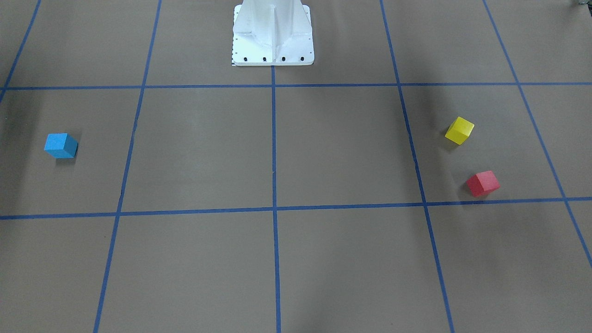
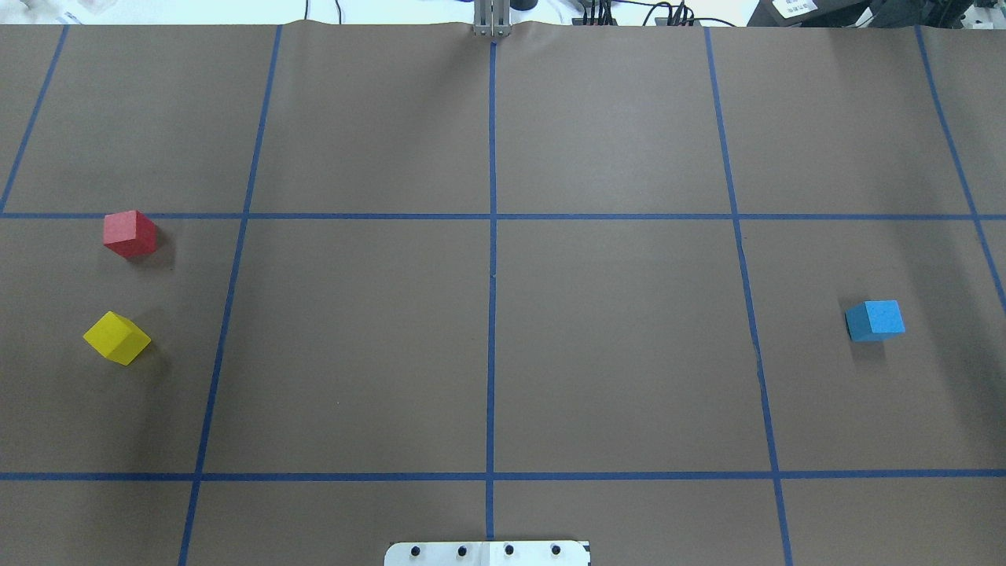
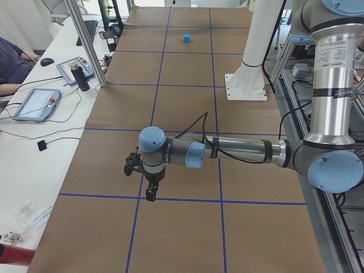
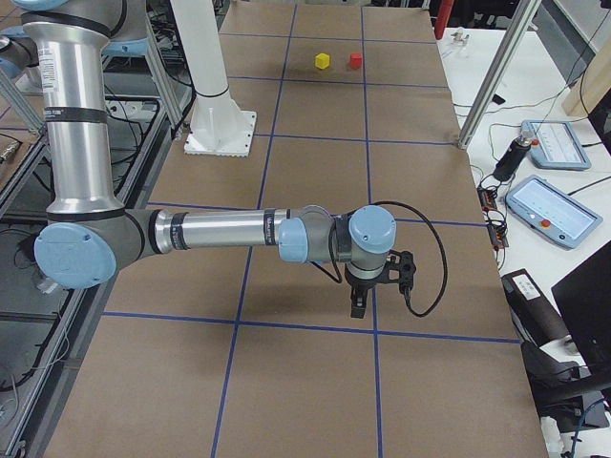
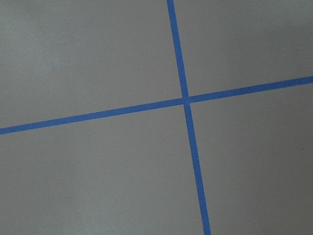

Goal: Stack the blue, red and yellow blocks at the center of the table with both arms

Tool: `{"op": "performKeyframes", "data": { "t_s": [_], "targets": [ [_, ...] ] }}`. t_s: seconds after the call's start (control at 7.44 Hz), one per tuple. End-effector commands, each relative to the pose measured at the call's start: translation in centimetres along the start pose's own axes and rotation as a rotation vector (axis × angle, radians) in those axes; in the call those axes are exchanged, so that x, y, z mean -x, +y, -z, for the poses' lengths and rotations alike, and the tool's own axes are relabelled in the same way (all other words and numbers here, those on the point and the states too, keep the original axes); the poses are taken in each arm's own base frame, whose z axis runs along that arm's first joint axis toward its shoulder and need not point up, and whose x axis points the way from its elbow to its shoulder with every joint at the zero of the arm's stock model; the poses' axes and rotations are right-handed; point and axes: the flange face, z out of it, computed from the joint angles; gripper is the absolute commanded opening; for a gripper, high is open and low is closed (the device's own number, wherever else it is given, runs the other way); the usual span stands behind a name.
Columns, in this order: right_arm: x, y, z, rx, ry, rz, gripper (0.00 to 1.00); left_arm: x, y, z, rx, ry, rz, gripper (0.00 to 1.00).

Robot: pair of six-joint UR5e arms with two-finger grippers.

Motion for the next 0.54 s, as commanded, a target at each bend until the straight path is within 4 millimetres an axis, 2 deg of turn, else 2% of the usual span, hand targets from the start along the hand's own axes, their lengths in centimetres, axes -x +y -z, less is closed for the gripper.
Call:
{"op": "performKeyframes", "data": {
  "t_s": [0.0,0.27,0.4],
  "targets": [
    [-0.42,0.34,-0.24,0.002,0.006,0.005,0.99,0.04,0.03,-0.03,0.001,-0.002,-0.001,1.0],
    [-0.68,0.54,-0.44,0.006,0.008,-0.001,0.99,0.0,0.0,0.04,-0.002,-0.003,-0.004,1.0],
    [-0.07,0.39,0.07,-0.005,0.003,-0.001,0.99,-0.25,-0.03,0.35,-0.009,-0.003,-0.013,1.0]
  ]
}}
